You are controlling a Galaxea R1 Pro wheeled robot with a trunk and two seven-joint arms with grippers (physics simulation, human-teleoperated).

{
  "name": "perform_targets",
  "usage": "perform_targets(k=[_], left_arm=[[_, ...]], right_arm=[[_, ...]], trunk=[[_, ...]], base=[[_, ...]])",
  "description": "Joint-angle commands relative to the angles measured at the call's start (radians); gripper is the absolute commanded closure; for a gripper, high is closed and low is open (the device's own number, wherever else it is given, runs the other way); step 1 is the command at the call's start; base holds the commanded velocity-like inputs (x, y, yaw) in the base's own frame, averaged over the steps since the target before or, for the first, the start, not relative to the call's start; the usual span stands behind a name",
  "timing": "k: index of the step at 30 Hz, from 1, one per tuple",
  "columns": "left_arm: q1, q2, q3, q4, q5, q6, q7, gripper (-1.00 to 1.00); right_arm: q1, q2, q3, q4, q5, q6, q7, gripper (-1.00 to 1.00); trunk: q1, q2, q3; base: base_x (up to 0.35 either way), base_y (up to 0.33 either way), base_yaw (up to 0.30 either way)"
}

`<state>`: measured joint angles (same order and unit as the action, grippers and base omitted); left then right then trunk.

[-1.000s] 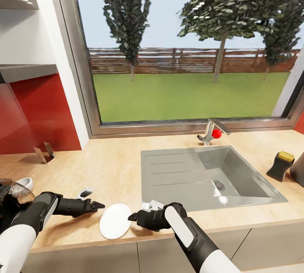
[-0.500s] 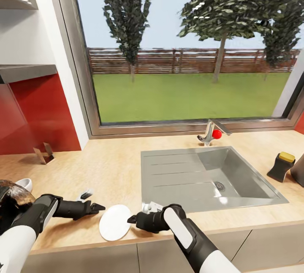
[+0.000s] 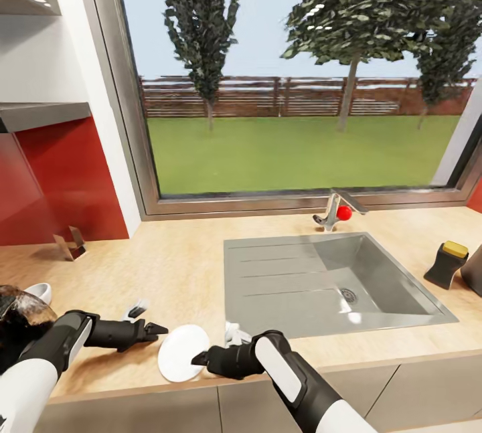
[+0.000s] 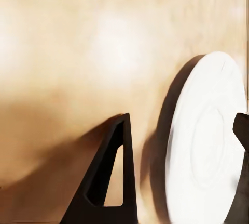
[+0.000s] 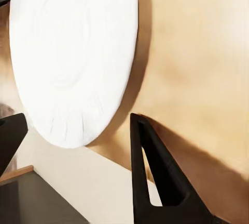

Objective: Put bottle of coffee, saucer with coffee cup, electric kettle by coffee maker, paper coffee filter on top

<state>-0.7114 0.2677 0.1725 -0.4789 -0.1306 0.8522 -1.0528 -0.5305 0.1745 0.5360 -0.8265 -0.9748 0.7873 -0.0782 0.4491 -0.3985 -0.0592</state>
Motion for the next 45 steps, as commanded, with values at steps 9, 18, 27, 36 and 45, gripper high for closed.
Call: perform_targets(k=[9,18,27,36,45], left_arm=[[0.0,-0.001,-0.004,0.006,-0.044,-0.002,-0.006,-1.0],[0.001,-0.004,-0.004,0.006,-0.044,-0.002,-0.005,-1.0],[0.025,-0.01,-0.004,0.006,-0.039,0.0,-0.047,-1.0],[0.027,-0.011,-0.005,0.006,-0.04,0.001,-0.113,-1.0],[0.027,-0.011,-0.01,0.005,-0.042,-0.001,-0.189,-1.0]], right_arm=[[0.0,0.0,0.007,0.006,0.005,0.006,-0.006,-1.0],[0.0,0.0,0.007,0.003,0.005,0.006,-0.006,-1.0],[0.0,0.0,0.007,0.003,0.005,0.006,-0.006,-1.0],[0.0,0.0,0.007,0.004,0.005,0.006,-0.006,-1.0],[0.0,0.0,0.007,0.006,0.005,0.006,-0.006,-1.0]], trunk=[[0.001,-0.001,-0.003],[0.001,-0.001,-0.003],[0.001,-0.001,-0.003],[0.001,-0.001,-0.003],[0.001,-0.001,-0.003]], base=[[0.02,0.1,0.0],[0.0,0.001,0.0],[0.0,0.0,0.0],[0.0,0.0,0.0],[0.0,0.0,0.0]])
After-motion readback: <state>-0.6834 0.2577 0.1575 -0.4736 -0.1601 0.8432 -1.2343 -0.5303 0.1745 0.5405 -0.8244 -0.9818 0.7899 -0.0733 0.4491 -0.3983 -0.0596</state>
